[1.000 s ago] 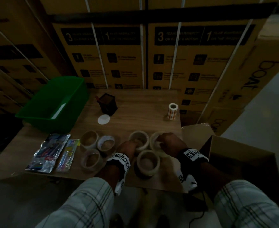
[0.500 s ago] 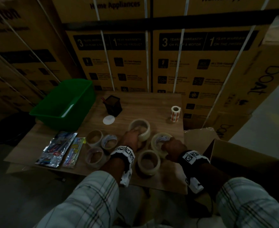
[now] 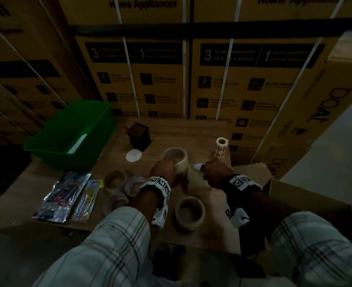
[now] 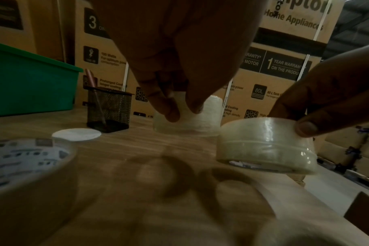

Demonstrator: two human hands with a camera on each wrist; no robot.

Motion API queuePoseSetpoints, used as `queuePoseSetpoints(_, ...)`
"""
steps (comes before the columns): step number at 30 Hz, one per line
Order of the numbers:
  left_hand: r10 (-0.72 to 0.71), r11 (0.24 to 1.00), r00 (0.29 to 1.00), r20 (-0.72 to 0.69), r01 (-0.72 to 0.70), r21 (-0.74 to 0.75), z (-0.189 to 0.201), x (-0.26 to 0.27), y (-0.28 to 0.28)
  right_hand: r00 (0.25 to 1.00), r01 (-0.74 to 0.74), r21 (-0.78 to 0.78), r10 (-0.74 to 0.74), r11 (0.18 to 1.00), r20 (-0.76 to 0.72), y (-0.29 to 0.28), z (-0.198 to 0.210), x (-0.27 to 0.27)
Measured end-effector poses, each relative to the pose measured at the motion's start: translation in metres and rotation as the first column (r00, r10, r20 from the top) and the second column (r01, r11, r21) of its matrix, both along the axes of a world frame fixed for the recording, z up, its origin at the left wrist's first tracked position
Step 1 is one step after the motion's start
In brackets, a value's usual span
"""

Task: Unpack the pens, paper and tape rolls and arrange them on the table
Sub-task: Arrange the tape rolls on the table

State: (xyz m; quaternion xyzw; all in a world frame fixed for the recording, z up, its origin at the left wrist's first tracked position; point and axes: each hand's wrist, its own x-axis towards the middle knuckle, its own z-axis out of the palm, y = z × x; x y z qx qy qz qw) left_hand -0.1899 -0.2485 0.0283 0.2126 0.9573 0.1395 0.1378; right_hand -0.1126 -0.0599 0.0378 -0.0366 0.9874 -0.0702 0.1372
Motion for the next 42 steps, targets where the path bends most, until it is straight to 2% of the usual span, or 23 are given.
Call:
queuePoseSetpoints(5, -0.064, 0.998, 0.997, -0.038, 0.064, 0.003, 0.004, -0.055, 0.001, 0.997, 0.060, 0.059, -0.057, 0.996, -0.050, -0.005, 0.004, -0.054)
queuePoseSetpoints(9, -0.084, 0.996, 0.995, -0.049, 0.085, 0.022, -0.001, -0.104, 0.002, 0.981, 0.189, 0.039, -0.188, 0.981, -0.039, -0.009, 0.001, -0.099)
queuePoseSetpoints(13, -0.073, 0.997, 0.997, 0.006, 0.073, 0.013, -0.015, -0.146, 0.006, 0.944, 0.327, -0.065, -0.329, 0.943, -0.009, -0.015, -0.010, -0.142)
queuePoseSetpoints(19, -0.130, 0.990, 0.986, 0.107, 0.136, -0.046, -0.048, -0.189, 0.017, 0.900, 0.434, -0.052, -0.429, 0.900, 0.077, -0.014, -0.032, -0.185)
queuePoseSetpoints(22, -0.150, 0.988, 0.982, 0.119, 0.153, -0.022, -0.062, -0.194, 0.023, 0.888, 0.460, -0.047, -0.457, 0.887, 0.052, -0.010, -0.044, -0.194)
queuePoseSetpoints(26, -0.197, 0.972, 0.977, 0.085, 0.184, 0.146, -0.081, -0.197, 0.028, 0.863, 0.505, -0.024, -0.504, 0.863, 0.027, -0.005, -0.054, -0.200)
queuePoseSetpoints(30, -0.286, 0.950, 0.948, 0.137, 0.261, 0.173, -0.094, -0.194, 0.031, 0.879, 0.477, -0.040, -0.477, 0.878, 0.009, 0.000, -0.062, -0.198)
queuePoseSetpoints(36, -0.345, 0.926, 0.930, 0.124, 0.316, 0.205, -0.093, -0.193, 0.029, 0.889, 0.459, -0.035, -0.459, 0.888, 0.003, 0.000, -0.058, -0.195)
queuePoseSetpoints(42, -0.268, 0.942, 0.962, 0.060, 0.248, 0.227, -0.067, -0.172, 0.018, 0.920, 0.358, -0.134, -0.374, 0.924, -0.119, -0.014, -0.048, -0.167)
